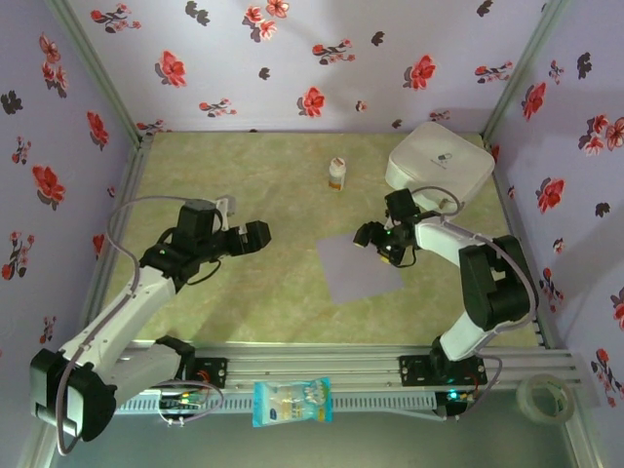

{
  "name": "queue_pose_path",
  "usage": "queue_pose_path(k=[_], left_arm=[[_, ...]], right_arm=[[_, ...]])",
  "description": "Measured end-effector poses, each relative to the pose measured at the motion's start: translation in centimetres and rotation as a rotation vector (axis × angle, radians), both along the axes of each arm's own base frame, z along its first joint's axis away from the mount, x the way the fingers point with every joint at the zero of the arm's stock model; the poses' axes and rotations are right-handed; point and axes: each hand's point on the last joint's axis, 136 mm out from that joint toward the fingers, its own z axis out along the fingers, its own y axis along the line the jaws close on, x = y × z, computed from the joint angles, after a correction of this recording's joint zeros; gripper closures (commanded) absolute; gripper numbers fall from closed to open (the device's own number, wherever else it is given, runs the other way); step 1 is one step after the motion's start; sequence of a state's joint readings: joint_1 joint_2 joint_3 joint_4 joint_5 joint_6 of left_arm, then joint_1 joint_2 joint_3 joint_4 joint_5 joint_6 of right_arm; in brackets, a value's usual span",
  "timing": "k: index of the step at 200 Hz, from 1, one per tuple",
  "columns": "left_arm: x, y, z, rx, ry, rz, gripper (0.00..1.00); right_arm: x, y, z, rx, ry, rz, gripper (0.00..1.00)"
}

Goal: Fold a paper plane with a square sheet of paper (pick it up from the middle)
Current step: Move the square sheet of paper to the center of the table.

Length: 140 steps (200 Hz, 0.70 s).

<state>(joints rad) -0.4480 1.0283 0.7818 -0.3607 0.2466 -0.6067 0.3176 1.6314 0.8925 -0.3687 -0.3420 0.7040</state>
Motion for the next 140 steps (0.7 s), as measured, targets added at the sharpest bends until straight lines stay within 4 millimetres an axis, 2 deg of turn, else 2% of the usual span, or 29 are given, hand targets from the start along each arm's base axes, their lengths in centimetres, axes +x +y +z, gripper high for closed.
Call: queue_pose_path(k=[52,100,140], left_arm=[[0.1,-1.1,-0.3,0.008,0.016,-0.028,0.00],[0.3,-1.8,-0.6,0.014,0.027,-0.044,0.00],[0.2,-2.5,-0.7,0.019,0.037,-0.064,0.06]], right_arm=[[-0.2,0.6,-0.6,0.036,0.004,-0.072,0.23],[-1.3,4.6,-0.4,0.111,-0.022,-0.219,0.23],[-2.2,7.9,0.0,0.196,-0.005,-0.345,0.24]])
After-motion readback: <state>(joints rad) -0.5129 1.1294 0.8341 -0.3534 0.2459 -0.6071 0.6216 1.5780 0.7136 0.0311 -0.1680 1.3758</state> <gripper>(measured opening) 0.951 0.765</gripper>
